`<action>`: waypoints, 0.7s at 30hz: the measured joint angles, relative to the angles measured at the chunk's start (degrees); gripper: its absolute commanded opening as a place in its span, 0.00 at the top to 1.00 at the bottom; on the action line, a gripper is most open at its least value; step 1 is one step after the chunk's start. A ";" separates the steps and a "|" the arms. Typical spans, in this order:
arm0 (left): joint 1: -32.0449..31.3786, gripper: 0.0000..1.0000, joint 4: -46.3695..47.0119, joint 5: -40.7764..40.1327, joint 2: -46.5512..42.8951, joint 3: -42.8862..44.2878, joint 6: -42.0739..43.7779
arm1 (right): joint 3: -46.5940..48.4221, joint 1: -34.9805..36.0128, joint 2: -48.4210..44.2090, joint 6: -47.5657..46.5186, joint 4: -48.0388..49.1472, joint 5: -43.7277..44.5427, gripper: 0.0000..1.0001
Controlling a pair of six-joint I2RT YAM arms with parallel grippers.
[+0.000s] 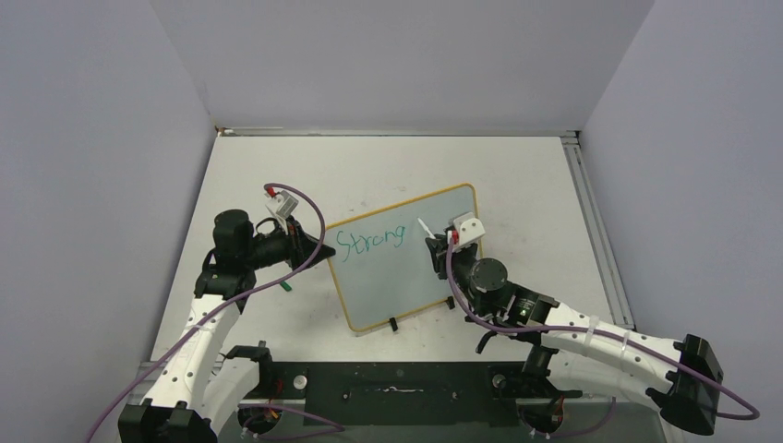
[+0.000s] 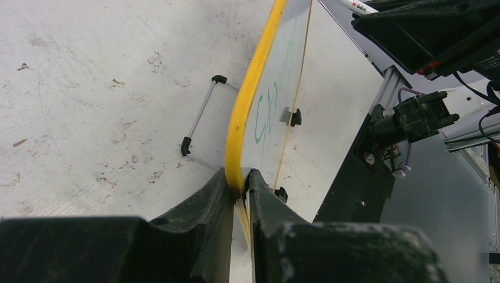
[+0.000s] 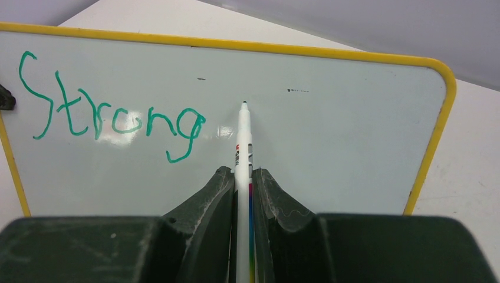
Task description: Write a sentence on the whiteboard
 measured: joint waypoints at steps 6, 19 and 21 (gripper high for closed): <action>0.00 1.00 -0.02 0.02 0.00 0.00 0.00 | -0.04 -0.02 1.07 0.28 0.04 -0.85 0.95; 0.00 1.00 0.00 -0.04 0.02 0.00 0.04 | -0.28 -0.04 2.89 1.77 0.20 -0.92 0.95; 0.00 1.00 0.00 -0.02 0.07 0.00 0.04 | -0.28 -0.04 2.93 2.01 0.22 -0.79 0.95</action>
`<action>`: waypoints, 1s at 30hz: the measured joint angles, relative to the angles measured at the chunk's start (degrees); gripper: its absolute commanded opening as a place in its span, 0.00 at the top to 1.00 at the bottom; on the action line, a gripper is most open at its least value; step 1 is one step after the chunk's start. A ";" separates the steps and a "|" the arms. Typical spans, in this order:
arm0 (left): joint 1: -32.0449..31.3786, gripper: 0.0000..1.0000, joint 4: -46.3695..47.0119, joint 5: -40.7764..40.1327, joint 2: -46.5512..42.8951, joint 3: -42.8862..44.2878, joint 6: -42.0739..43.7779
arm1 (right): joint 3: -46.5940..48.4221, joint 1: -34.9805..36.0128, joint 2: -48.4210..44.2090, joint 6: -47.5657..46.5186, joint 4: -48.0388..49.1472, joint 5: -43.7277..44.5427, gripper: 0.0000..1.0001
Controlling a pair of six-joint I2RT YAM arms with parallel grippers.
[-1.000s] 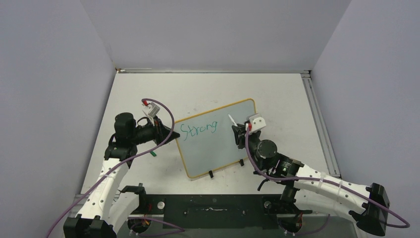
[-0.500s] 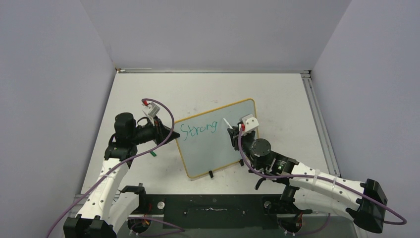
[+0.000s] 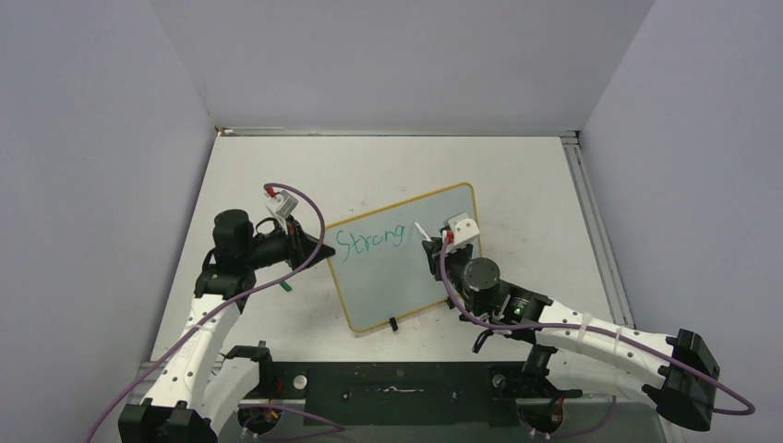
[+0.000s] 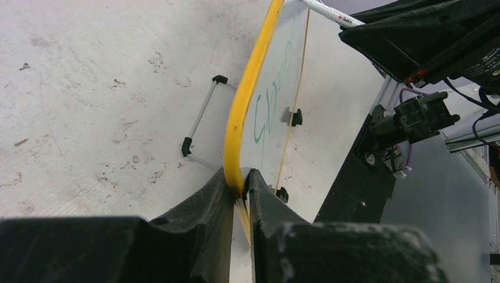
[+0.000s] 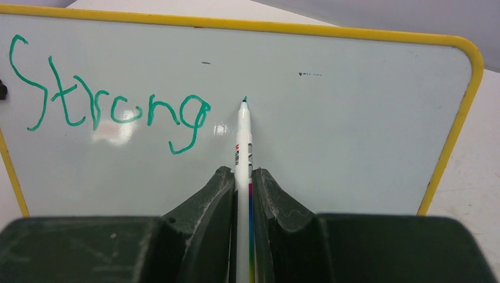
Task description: Write a sentence on the whiteboard
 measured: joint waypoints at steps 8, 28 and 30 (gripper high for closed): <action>0.00 1.00 0.02 -0.02 0.07 0.00 0.00 | 0.00 -0.61 -0.09 1.27 -0.31 2.03 0.95; 0.00 1.00 -0.02 0.17 0.07 0.00 0.02 | -0.72 -1.46 -2.38 -0.98 -0.83 1.46 0.95; 0.00 1.00 -0.02 0.15 0.07 0.00 0.02 | -0.57 -1.46 -1.46 -1.68 -0.13 1.33 0.95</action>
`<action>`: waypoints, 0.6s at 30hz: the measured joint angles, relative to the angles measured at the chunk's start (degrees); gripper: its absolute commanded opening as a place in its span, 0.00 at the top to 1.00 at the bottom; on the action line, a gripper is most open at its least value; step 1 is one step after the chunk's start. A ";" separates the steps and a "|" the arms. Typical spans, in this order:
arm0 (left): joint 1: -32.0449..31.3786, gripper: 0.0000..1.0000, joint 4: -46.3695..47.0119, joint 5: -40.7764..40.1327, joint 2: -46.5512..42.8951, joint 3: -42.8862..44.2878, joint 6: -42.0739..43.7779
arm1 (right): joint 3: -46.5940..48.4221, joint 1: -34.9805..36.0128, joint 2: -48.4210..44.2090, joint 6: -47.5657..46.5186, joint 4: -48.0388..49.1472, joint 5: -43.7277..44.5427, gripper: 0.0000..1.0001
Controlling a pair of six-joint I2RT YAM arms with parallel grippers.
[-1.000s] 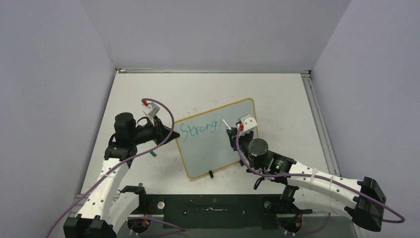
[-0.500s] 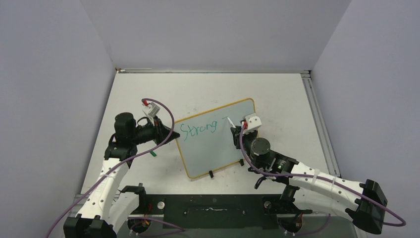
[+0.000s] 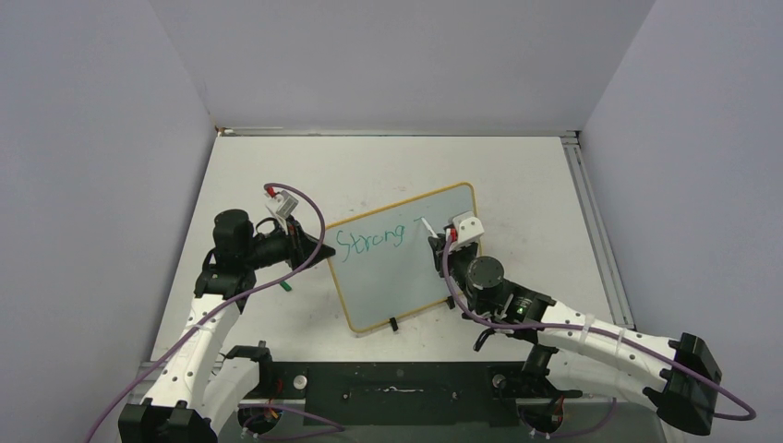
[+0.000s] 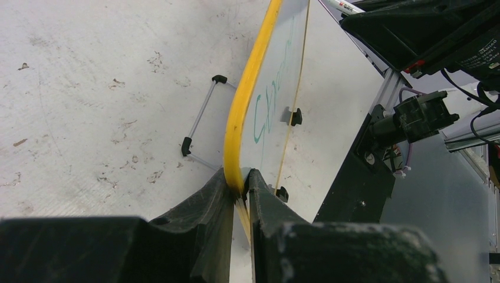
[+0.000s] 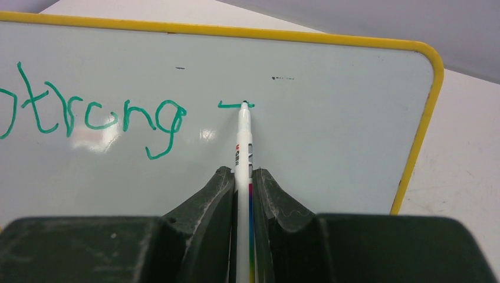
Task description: Write a sentence on the whiteboard
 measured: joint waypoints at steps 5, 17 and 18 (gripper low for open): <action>0.00 1.00 0.02 -0.09 0.04 0.00 0.00 | 0.37 0.02 1.60 -1.22 2.05 -0.11 0.95; 0.00 1.00 0.00 -0.07 0.09 0.00 0.00 | 1.88 0.00 3.39 -2.45 3.69 -0.04 0.95; 0.00 1.00 0.00 -0.07 0.09 0.00 0.00 | 1.88 0.00 3.39 -2.40 3.67 -0.04 0.95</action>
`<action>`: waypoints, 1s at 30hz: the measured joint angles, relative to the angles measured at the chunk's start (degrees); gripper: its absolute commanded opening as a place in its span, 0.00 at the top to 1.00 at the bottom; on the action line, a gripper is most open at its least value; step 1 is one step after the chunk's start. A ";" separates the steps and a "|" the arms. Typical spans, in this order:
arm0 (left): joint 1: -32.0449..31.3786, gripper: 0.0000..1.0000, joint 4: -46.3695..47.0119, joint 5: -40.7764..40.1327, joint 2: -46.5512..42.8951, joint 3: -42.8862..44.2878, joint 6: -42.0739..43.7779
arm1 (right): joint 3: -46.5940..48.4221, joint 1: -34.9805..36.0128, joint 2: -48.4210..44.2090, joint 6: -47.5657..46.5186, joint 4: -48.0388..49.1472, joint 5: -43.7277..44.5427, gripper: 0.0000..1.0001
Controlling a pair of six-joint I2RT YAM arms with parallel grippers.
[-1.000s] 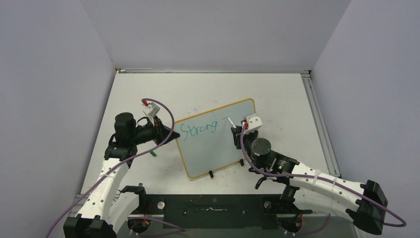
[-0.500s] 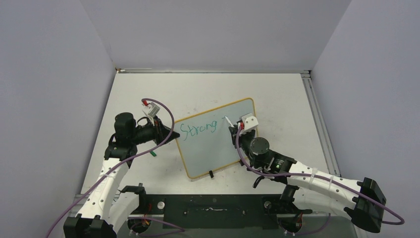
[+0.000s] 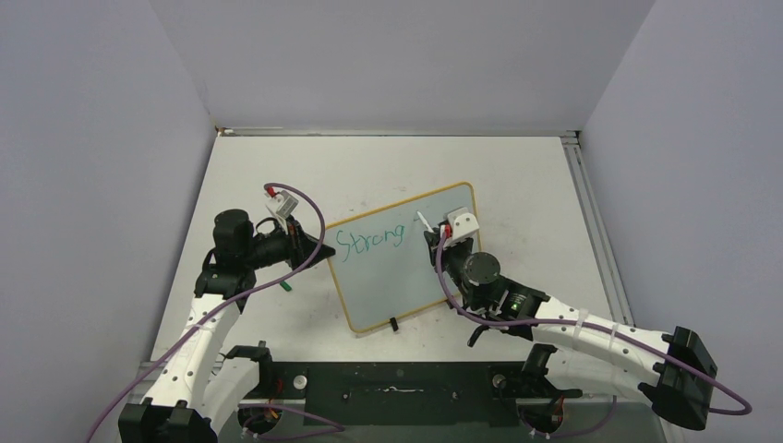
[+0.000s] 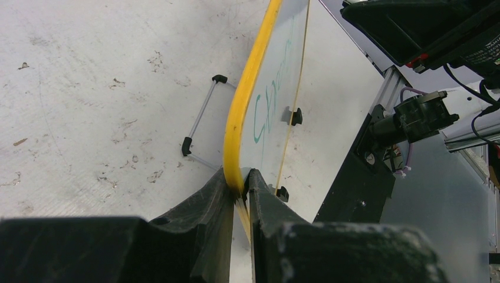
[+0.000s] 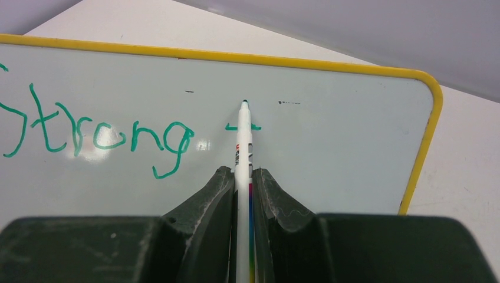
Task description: Write a sentence on the whiteboard
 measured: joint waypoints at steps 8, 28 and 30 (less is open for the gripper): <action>0.00 1.00 0.00 0.04 0.00 0.00 0.00 | -0.28 0.15 -1.18 2.71 -1.86 0.02 0.95; 0.00 1.00 0.00 0.04 0.00 0.00 0.00 | -3.34 5.03 -3.93 8.61 -8.81 5.64 0.95; 0.00 1.00 0.00 0.07 0.00 0.00 0.00 | -3.32 5.01 -4.26 7.54 -8.87 6.60 0.95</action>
